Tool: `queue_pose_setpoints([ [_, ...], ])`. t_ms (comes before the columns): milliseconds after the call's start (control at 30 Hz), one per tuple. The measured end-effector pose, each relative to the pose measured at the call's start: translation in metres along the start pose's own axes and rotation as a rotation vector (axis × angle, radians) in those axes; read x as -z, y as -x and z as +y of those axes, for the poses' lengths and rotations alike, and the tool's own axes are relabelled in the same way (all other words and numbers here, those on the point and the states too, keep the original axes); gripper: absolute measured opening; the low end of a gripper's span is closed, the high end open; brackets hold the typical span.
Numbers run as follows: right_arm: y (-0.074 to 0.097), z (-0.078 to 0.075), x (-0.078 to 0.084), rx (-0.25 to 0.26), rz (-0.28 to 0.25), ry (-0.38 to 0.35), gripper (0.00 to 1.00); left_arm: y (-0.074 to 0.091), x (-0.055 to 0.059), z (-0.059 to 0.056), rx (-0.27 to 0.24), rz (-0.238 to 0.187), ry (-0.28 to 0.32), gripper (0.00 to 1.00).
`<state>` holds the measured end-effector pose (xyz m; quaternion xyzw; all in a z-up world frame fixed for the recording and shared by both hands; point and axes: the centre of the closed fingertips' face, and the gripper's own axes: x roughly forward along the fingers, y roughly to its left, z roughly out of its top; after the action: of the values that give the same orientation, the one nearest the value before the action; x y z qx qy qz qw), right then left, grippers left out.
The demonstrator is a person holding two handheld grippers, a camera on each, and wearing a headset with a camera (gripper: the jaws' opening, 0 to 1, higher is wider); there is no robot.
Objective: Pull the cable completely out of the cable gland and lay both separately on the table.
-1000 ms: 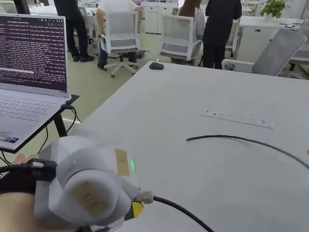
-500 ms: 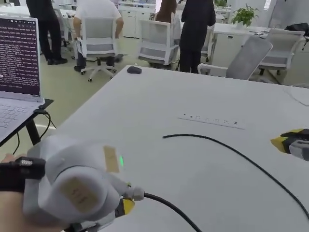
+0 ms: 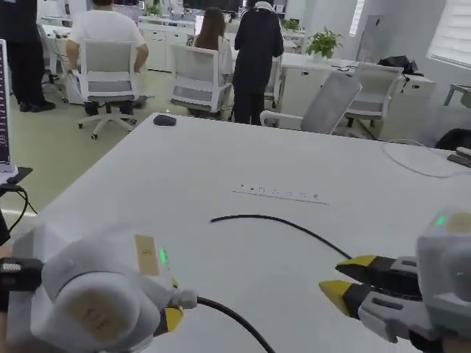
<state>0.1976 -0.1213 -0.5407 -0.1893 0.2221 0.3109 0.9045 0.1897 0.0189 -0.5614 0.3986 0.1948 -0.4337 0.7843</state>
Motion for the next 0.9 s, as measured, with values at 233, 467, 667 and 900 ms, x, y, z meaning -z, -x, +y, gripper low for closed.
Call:
queue_pose_setpoints([
  [233, -0.01, 0.038, -0.019, -0.074, -0.019, 0.029, 0.18, 0.0, -0.012, -0.004, -0.002, -0.026, -0.031, 0.16],
  [467, -0.02, 0.078, -0.029, -0.184, -0.01, 0.106, 0.16, 0.0, -0.022, -0.007, 0.014, -0.03, -0.091, 0.16],
  [667, -0.026, 0.099, -0.032, -0.251, 0.016, 0.18, 0.13, 0.001, -0.029, -0.011, 0.027, -0.051, -0.112, 0.16],
  [900, -0.027, 0.097, -0.034, -0.251, 0.021, 0.222, 0.04, 0.001, -0.031, -0.013, 0.033, -0.062, -0.127, 0.16],
])
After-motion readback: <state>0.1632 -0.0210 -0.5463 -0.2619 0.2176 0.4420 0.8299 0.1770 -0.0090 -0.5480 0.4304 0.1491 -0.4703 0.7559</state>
